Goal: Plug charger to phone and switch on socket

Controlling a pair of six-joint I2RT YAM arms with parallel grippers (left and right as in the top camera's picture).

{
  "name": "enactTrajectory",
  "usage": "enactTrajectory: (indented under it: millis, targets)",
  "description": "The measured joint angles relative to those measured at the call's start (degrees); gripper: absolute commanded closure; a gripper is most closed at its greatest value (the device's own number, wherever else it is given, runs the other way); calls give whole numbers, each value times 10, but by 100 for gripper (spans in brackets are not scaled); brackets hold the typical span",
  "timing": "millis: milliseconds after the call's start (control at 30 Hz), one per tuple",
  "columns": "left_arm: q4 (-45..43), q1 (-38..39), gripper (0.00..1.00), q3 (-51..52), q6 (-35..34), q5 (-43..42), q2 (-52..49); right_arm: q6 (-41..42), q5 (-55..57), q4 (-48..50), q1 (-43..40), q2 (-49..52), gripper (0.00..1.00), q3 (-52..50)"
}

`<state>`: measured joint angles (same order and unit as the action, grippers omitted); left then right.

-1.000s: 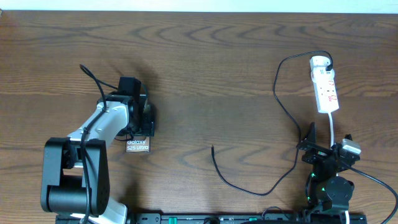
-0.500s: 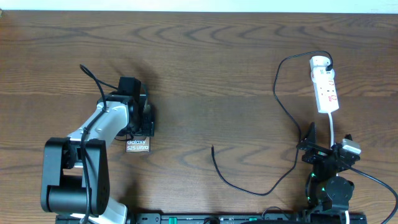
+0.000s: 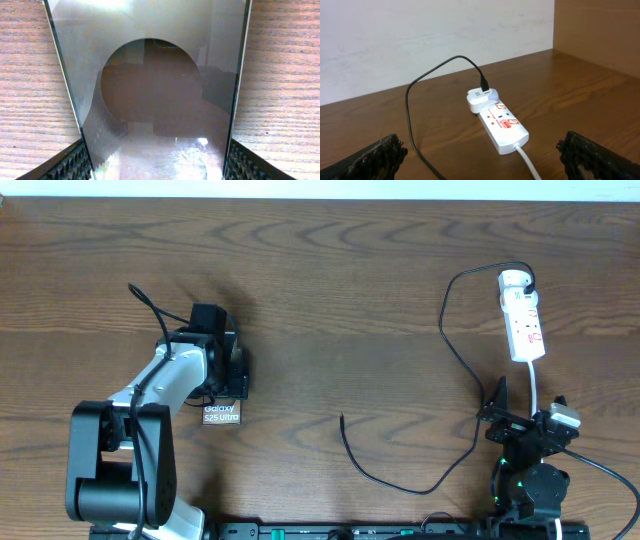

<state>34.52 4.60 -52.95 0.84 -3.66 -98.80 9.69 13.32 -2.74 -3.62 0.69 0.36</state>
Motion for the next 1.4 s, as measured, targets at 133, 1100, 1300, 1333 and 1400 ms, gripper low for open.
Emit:
enactTrajectory:
  millis: [133,1100,1300,1333,1400]
  targets:
    - [0,0,92,0,0,0,0,0,0,0,0,0,1,0]
    - [116,0,93,-146,-14,-111,96,0,0,0,0,0,1,0]
    - [106,-6,93,-146,-91,-246,137,0,0,0,0,0,1,0]
    - [100,-10,93,-146,-111,-275,142,0,0,0,0,0,1,0]
    - [82,-22,93,-146,-154,-334,151,0,0,0,0,0,1,0]
